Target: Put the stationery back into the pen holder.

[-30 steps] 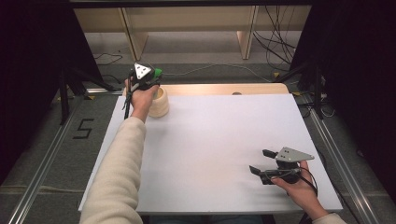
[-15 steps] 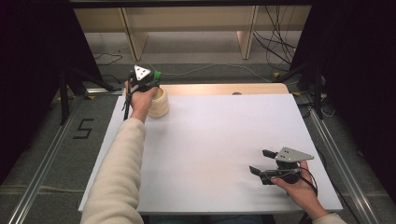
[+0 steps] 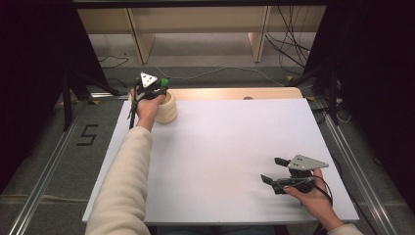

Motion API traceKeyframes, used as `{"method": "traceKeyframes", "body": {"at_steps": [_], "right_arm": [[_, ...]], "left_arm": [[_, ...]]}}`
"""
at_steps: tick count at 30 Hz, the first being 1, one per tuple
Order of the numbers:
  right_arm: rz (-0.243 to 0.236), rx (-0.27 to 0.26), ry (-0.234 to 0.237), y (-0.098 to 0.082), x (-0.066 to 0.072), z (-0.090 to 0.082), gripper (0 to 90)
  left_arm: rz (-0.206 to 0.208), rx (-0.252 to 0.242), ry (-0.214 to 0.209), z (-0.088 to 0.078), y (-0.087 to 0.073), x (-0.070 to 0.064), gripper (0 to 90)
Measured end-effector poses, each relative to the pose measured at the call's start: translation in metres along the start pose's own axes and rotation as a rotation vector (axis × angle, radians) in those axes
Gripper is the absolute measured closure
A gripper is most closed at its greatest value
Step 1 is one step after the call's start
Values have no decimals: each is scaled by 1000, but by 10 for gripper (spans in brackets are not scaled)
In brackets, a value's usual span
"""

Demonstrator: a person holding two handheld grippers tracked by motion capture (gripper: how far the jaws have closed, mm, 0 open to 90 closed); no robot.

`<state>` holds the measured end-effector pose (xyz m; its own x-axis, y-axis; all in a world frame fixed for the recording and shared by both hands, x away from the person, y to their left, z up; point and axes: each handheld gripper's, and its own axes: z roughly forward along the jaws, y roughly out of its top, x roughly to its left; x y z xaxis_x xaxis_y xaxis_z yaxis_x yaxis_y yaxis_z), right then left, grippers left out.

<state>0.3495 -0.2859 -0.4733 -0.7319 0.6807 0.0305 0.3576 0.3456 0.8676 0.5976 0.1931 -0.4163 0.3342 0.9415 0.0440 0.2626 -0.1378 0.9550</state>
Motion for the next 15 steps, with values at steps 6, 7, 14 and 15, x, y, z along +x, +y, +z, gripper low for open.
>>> {"method": "traceKeyframes", "body": {"at_steps": [6, 7, 14, 15], "right_arm": [[0, 1, 0, 0, 0, 0, 164], [1, 1, 0, 0, 0, 0, 164], [0, 5, 0, 0, 0, 0, 164], [0, 5, 0, 0, 0, 0, 164]], "left_arm": [[2, 28, 11, -1, -6, 1, 667], [2, 28, 11, -1, -6, 1, 668], [14, 77, 20, -1, -12, 2, 667], [11, 84, 20, -1, -13, 2, 667]]}}
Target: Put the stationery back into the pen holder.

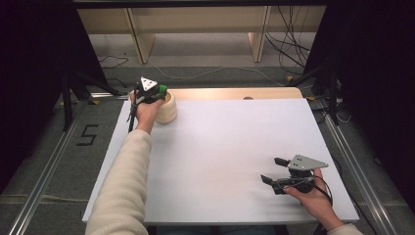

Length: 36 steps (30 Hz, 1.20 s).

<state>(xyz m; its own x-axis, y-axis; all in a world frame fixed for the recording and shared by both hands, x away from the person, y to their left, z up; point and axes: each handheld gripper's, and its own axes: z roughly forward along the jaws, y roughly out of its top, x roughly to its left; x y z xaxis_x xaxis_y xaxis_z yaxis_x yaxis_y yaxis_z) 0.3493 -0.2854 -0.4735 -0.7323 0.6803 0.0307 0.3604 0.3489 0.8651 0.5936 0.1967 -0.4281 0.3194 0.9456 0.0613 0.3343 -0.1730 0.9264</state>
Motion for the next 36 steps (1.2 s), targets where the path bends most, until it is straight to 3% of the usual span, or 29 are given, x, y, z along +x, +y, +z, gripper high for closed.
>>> {"method": "traceKeyframes", "body": {"at_steps": [8, 17, 22, 30, 36], "right_arm": [[1, -2, -1, 0, 0, 0, 164], [0, -2, -1, 0, 0, 0, 164], [-1, -5, 1, 0, 0, 0, 164], [-1, -5, -1, 0, 1, 0, 164], [1, -13, -2, 0, 0, 0, 164]], "left_arm": [[10, 66, 13, 2, -6, -1, 667], [2, 84, 15, 3, -7, -1, 645], [21, 92, 21, -1, -5, -1, 582], [-14, 87, 6, -20, 8, -5, 453], [-25, 144, -25, -35, 11, -7, 313]]}}
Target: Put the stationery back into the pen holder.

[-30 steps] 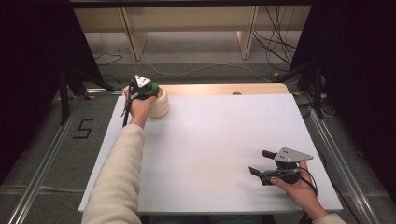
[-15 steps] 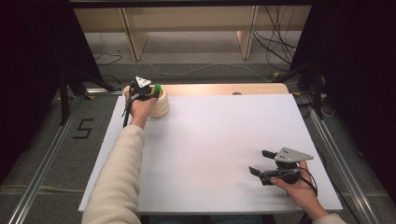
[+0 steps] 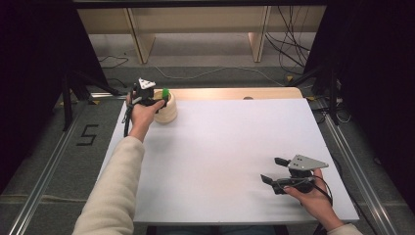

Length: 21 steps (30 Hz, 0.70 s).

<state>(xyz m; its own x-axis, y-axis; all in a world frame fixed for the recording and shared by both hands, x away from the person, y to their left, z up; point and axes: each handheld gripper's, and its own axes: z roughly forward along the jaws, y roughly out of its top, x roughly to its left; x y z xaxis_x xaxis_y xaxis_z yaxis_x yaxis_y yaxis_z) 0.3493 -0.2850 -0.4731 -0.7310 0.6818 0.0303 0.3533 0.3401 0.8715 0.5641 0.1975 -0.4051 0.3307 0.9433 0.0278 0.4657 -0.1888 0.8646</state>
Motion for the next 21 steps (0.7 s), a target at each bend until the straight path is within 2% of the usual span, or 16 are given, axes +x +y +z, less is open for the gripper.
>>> {"method": "traceKeyframes", "body": {"at_steps": [2, 9, 15, 21], "right_arm": [[1, 5, -1, 0, 0, 0, 164], [1, 6, -2, 0, 0, 0, 164], [0, 9, -6, 1, 0, 0, 164], [-1, 8, -6, 1, 1, 0, 164]], "left_arm": [[22, 5, 0, -4, -1, -1, 283], [58, 7, -22, -17, -5, -7, 253], [66, 7, -26, -26, -8, -12, 248], [74, 5, -55, -36, -11, -21, 240]]}}
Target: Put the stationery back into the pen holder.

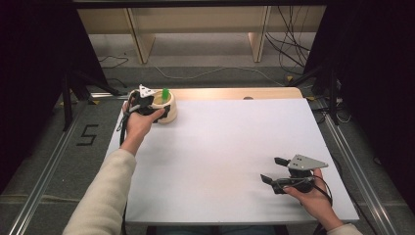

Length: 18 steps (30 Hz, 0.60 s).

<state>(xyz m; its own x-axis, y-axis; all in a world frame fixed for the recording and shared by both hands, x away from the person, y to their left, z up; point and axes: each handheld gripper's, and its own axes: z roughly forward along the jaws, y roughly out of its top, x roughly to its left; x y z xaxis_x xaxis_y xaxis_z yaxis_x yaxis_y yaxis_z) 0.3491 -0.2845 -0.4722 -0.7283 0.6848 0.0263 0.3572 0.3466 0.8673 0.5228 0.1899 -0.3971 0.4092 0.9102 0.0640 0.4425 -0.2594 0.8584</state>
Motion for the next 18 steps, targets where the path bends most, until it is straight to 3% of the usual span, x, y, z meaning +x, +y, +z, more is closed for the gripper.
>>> {"method": "traceKeyframes", "body": {"at_steps": [18], "right_arm": [[0, -3, 1, 0, 0, 0, 164]], "left_arm": [[33, 0, -92, -26, -13, -39, 214]]}}
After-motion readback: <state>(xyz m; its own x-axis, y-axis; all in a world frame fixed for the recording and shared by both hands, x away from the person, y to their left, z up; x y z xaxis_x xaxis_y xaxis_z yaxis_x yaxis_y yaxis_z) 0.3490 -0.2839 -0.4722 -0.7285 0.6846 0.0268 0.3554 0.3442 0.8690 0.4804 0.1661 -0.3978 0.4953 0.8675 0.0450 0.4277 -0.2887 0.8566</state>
